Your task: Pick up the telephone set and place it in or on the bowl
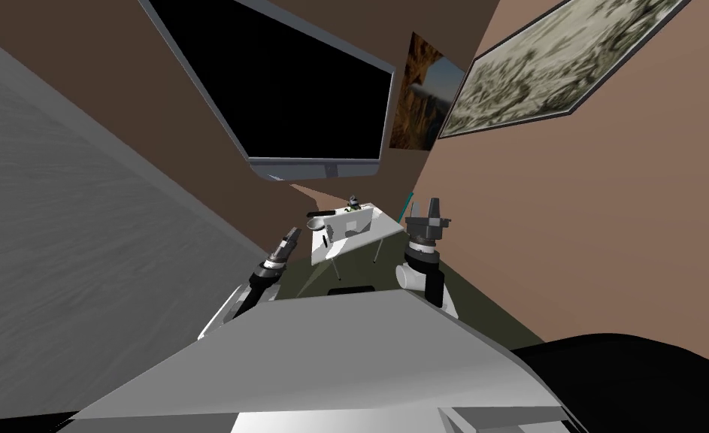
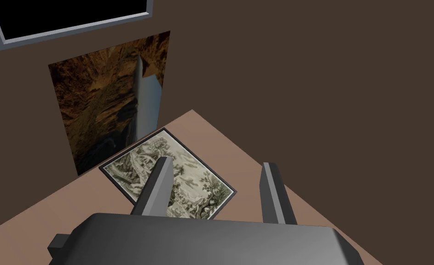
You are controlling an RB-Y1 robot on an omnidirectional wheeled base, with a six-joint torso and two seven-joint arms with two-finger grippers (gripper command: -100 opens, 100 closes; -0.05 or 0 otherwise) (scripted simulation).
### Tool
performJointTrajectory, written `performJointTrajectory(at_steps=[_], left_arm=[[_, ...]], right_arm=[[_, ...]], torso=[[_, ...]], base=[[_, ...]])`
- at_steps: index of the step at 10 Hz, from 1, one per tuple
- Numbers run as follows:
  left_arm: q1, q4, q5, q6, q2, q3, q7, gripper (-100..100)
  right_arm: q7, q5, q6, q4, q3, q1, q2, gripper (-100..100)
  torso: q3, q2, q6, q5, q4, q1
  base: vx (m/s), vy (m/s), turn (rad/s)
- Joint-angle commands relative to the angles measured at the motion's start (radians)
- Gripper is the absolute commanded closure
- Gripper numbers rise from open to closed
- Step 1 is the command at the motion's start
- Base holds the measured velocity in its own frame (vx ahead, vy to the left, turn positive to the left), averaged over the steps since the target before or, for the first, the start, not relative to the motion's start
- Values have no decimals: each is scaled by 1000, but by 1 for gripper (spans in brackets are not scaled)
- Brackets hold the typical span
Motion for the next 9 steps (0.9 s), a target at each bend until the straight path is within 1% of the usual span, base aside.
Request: performJointTrajectory(at_steps=[1, 3, 4, 7, 9], left_arm=[[-8, 50, -50, -11, 25, 3, -23, -100], [-20, 115, -107, -25, 60, 10, -48, -100], [-20, 126, -109, -25, 60, 10, -48, -100], [-39, 229, -195, -44, 115, 19, -84, -100], [-50, 286, -249, -55, 151, 25, -106, -100]], right_arm=[[0, 0, 0, 0, 0, 0, 0, 0], [0, 0, 0, 0, 0, 0, 0, 0], [0, 0, 0, 0, 0, 0, 0, 0], [0, 0, 0, 0, 0, 0, 0, 0], [0, 0, 0, 0, 0, 0, 0, 0]], torso=[[0, 0, 0, 0, 0, 0], [0, 0, 0, 0, 0, 0], [0, 0, 0, 0, 0, 0], [0, 0, 0, 0, 0, 1], [0, 0, 0, 0, 0, 0]], base=[[8, -37, -166], [0, -36, -142], [4, -22, -54], [8, -27, -127], [8, -35, -153]])
